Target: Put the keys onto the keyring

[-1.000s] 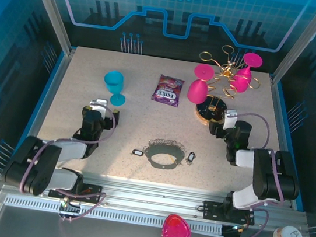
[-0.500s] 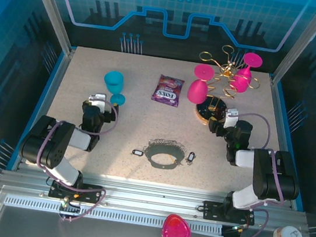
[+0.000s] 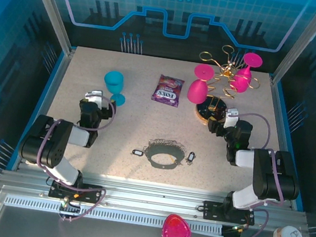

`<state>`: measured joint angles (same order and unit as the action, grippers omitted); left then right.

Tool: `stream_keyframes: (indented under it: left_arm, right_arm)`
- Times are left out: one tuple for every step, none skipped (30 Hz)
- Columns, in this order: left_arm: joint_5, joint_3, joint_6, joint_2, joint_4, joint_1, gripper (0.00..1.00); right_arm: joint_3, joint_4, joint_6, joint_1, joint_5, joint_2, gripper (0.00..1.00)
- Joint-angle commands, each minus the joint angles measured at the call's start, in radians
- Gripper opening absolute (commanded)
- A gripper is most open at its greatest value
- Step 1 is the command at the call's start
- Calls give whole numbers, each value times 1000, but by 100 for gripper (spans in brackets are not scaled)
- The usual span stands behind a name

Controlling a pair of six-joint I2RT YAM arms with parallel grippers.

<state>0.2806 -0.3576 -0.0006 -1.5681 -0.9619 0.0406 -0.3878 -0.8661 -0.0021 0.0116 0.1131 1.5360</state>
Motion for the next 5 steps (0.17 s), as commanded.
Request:
stream_keyframes:
  left_arm:
    - [-44, -20, -24, 8, 22, -10, 99]
    - [-47, -20, -24, 9, 18, -10, 99]
    - [-49, -17, -20, 8, 12, -10, 99]
    - [-63, -17, -9, 8, 13, -7, 99]
    - [-83, -20, -3, 9, 18, -7, 99]
  right_arm:
    - [-4, -39, 2, -8, -1, 6, 83]
    - [-4, -39, 3, -8, -1, 6, 84]
    - [-4, -39, 4, -7, -1, 6, 85]
    - [-4, -39, 2, -6, -1, 6, 87]
    - [-4, -39, 2, -7, -1, 6, 93]
